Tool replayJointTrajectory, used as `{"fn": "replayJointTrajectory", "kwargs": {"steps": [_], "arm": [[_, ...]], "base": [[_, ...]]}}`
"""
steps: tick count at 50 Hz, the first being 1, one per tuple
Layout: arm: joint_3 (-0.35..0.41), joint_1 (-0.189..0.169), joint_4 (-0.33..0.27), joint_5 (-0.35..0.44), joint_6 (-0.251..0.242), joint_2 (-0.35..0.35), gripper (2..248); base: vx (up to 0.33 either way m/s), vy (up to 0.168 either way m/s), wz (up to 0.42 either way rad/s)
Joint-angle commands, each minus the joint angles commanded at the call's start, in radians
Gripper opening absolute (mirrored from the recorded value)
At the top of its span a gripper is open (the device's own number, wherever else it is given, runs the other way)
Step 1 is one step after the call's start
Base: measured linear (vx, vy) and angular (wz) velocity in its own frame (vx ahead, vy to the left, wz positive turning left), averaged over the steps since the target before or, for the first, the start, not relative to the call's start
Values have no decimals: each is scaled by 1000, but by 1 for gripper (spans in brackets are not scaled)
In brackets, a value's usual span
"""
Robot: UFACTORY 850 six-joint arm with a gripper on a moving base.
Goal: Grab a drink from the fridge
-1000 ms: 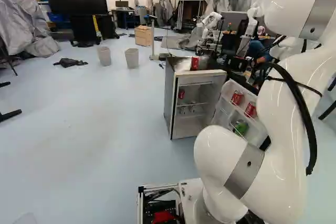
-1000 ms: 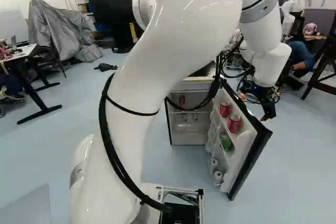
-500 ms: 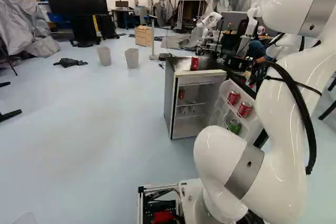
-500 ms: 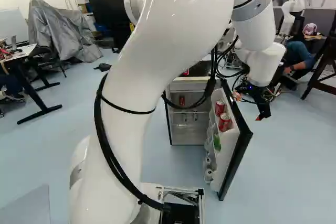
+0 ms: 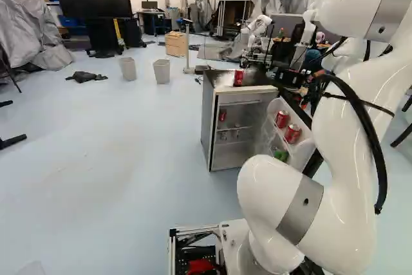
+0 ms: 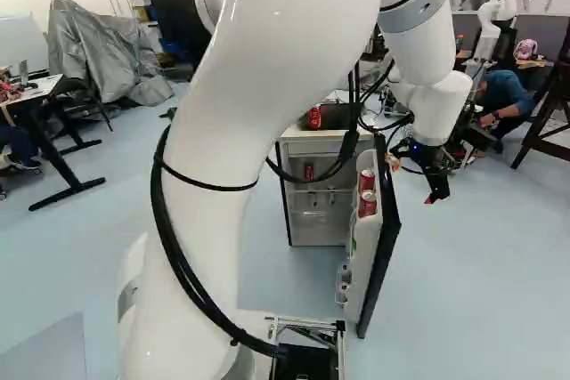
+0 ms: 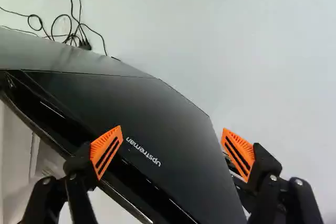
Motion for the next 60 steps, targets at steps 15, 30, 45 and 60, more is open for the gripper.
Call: {"fn": "replayJointTrajectory", "kwargs": {"steps": [15, 30, 45, 60], "arm": [[34, 18, 0, 0, 0, 24, 247], [69, 40, 0, 0, 0, 49, 247], [99, 71, 0, 0, 0, 70, 247], [125, 106, 0, 0, 0, 89, 247]], "base": [[0, 0, 0], [0, 0, 0], [0, 0, 0], [0, 0, 0]]}}
